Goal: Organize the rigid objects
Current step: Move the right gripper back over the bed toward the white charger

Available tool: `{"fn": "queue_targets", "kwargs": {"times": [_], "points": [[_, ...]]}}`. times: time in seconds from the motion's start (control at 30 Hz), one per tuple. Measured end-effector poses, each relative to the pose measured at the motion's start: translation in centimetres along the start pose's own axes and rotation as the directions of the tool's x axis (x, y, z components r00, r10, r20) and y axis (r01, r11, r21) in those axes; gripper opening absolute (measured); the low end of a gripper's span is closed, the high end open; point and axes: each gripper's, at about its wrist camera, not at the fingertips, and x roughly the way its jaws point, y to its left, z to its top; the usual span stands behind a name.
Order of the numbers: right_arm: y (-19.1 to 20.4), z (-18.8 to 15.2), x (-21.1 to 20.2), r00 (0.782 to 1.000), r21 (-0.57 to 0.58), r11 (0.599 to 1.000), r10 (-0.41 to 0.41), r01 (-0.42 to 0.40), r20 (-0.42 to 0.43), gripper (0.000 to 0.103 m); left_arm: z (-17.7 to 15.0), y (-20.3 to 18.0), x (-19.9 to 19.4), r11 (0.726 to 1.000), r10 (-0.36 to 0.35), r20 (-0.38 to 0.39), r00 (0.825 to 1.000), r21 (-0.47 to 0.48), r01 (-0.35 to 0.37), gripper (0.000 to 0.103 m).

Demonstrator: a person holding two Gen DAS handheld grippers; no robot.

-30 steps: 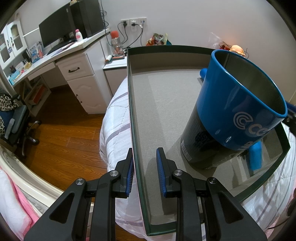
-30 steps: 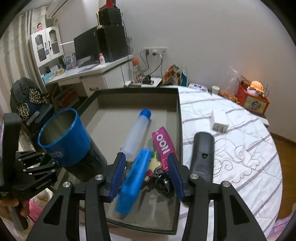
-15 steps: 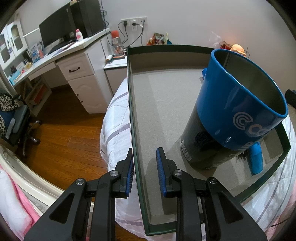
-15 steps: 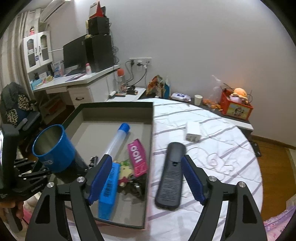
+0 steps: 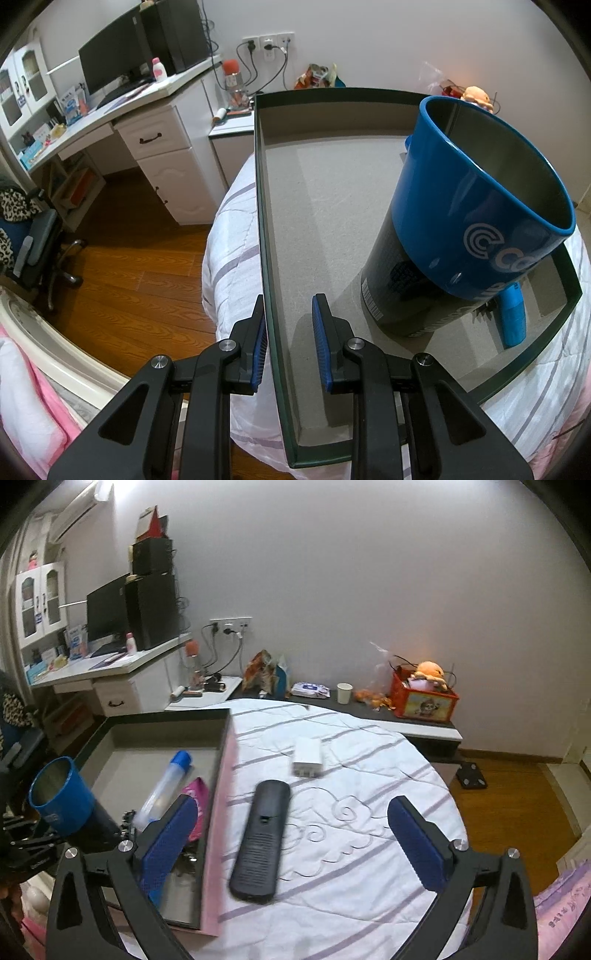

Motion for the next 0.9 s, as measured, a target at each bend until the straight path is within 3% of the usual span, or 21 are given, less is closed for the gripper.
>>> {"fn": "queue_targets", "kwargs": {"times": [0.47,0.9], "points": [[-3.2,-1.9,2.7,0.994,0.022,1.0,-0.009,0.012,-0.113,0.103,-0.5,0.2,-0.1,1.0,0.005,-0.001,1.0,-0.001,-0.005,0.022],[-2.9,0.8,8.5,0.986,-0.031,0.999,0.008,-0.013,-0.168,0.103,-0.4,0.0,-0.1,1.0,0.005,-0.002,1.0,-0.001,-0.005,0.022]]}}
